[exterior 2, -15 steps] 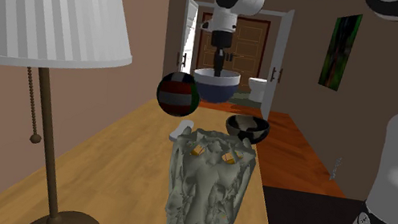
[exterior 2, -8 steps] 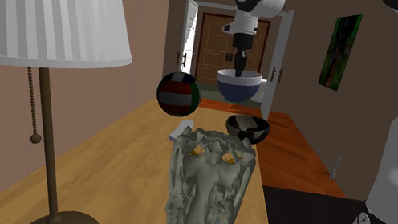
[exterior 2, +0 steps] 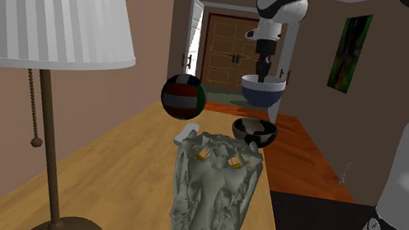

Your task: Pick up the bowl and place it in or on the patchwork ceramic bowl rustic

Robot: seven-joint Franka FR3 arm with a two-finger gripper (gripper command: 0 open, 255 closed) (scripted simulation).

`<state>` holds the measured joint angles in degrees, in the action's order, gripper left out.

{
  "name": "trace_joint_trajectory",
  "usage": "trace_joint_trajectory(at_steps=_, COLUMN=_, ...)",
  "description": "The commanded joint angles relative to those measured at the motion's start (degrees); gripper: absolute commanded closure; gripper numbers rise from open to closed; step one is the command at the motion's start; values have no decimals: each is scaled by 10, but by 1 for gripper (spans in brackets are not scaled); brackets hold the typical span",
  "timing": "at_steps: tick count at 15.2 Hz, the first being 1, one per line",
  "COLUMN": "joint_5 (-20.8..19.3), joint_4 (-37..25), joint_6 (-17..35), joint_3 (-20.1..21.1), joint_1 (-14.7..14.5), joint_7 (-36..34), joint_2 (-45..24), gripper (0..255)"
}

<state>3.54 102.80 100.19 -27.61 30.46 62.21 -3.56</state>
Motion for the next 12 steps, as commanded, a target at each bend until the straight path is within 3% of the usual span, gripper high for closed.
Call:
trace_joint_trajectory(at_steps=1, joint_5=0, joint_4=14, joint_6=14, joint_3=0, joint_1=0, joint_7=2, joint_2=1, gripper=255)
trace_joint_trajectory(at_steps=12, joint_5=10, joint_4=79, joint_6=95, joint_3=0, joint_1=2, joint_7=12, joint_2=-18, gripper=255)
